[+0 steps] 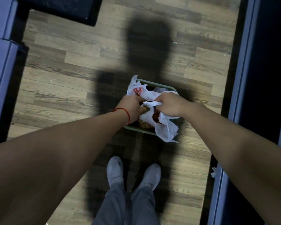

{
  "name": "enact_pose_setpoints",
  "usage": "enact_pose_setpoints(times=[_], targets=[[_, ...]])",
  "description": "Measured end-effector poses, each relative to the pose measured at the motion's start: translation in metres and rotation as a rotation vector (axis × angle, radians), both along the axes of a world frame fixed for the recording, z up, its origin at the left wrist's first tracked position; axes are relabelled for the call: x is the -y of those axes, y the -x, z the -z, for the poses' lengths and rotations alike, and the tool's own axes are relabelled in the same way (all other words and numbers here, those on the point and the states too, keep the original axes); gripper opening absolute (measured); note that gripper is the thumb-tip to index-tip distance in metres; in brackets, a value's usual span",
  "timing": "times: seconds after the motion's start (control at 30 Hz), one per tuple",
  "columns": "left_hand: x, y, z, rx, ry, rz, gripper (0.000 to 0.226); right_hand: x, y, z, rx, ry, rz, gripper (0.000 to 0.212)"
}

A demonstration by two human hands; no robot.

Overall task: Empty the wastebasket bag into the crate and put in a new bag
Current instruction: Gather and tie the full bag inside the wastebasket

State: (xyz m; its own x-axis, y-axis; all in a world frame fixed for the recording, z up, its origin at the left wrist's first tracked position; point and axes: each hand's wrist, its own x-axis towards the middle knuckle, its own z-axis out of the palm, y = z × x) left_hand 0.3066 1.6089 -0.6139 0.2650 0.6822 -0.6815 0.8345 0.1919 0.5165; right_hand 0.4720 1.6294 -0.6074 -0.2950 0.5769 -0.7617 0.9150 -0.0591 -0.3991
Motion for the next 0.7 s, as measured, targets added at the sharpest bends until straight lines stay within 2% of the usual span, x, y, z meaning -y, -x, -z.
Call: enact_pose_setpoints(times=[0.07, 0.13, 0.2, 0.3, 0.4, 0.47, 0.57, 0.67, 0.7], targets=[[-0.004, -0.004, -0.002, -0.074, -0.063, 0.058, 0.033, 0.001, -0.002, -0.003, -0.035, 0.055, 0.065, 0.020], [-0.004, -0.006, -0.004, -0.027, -0.022, 0.036, 0.029, 0.004, -0.004, -0.006, -0.060, 0.094, 0.080, 0.020], [-0.004, -0.006, -0.004, 0.053, 0.074, 0.018, 0.021, 0.008, -0.008, -0.006, -0.055, 0.074, 0.069, 0.028], [-0.008, -0.003, -0.008, 0.092, 0.251, 0.010, 0.028, 0.010, -0.006, -0.003, -0.034, -0.002, 0.045, 0.031], [-0.013, 0.007, -0.008, 0.141, 0.404, 0.002, 0.035, 0.011, -0.002, 0.000, -0.064, 0.002, 0.099, 0.020], [-0.015, 0.011, -0.005, 0.199, 0.469, -0.010, 0.030, 0.011, -0.004, 0.003, -0.107, 0.059, 0.175, 0.015], [-0.015, 0.006, 0.000, 0.191, 0.425, 0.066, 0.023, 0.008, -0.005, 0.000, -0.142, 0.154, 0.245, 0.018], [-0.010, -0.009, 0.004, 0.046, 0.192, 0.095, 0.028, 0.003, -0.003, -0.004, -0.114, 0.270, 0.346, 0.032], [-0.008, -0.015, 0.004, -0.006, 0.103, 0.106, 0.030, 0.001, -0.003, -0.005, -0.147, 0.322, 0.434, 0.026]])
